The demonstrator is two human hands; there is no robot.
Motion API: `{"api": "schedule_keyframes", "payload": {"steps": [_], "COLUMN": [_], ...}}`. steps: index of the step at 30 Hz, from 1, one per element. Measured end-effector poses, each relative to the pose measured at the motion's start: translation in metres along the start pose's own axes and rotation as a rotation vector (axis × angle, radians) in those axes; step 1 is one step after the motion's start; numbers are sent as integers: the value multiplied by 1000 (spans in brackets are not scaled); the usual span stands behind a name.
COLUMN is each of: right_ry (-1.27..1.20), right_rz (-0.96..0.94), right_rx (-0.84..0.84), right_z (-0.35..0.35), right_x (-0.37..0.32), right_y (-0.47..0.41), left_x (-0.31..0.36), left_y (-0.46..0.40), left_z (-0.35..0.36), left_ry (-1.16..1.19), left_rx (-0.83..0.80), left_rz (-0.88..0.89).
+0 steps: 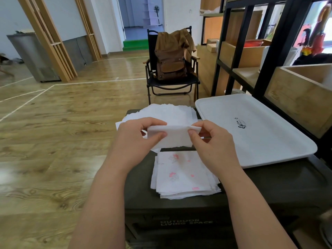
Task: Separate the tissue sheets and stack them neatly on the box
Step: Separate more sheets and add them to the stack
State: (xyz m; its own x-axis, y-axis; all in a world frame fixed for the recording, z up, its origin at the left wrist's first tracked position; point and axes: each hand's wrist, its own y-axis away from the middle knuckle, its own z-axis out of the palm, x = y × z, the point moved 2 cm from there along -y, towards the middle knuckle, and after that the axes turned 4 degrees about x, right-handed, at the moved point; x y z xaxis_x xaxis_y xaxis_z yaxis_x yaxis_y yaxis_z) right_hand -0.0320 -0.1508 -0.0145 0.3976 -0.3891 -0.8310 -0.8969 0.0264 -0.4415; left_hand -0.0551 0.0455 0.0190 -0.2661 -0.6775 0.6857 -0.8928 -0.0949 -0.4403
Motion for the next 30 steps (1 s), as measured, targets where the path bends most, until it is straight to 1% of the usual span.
{"api": "schedule_keyframes", "payload": {"steps": [3, 5, 7, 11, 14, 19, 24, 27, 29, 30], "right_ry": [-59, -117, -118, -65, -93, -135, -199, -222, -259, -291], "right_rz": [8, 8, 3, 18, 10, 25, 43, 61, 99, 131], "right_rx": [-37, -56, -58, -45, -41, -13, 73, 99, 78, 47], "right_z": [-1, -1, 0, 4, 1, -2, -5, -10, -14, -17], "right_x": [0, 0, 0, 1, 1, -3, -9, -13, -15, -15], "right_y": [-1, -1, -1, -2, -3, -3, -3, -4, -4, -4], "left_x": [0, 0, 1, 1, 1, 1, 3, 11, 17, 18], "left_y": [0, -1, -1, -2, -2, -2, -2, -1, -1, -1], "left_z": [-2, -3, -2, -2, 0, 3, 5, 4, 1, 0], "left_ry": [59, 72, 83, 111, 138, 208, 278, 359, 403, 403], "left_rx": [52, 59, 57, 14, -44, 12, -47, -44, -55, -85], "left_rz": [7, 8, 7, -17, -56, -58, -121, -142, -153, -171]}}
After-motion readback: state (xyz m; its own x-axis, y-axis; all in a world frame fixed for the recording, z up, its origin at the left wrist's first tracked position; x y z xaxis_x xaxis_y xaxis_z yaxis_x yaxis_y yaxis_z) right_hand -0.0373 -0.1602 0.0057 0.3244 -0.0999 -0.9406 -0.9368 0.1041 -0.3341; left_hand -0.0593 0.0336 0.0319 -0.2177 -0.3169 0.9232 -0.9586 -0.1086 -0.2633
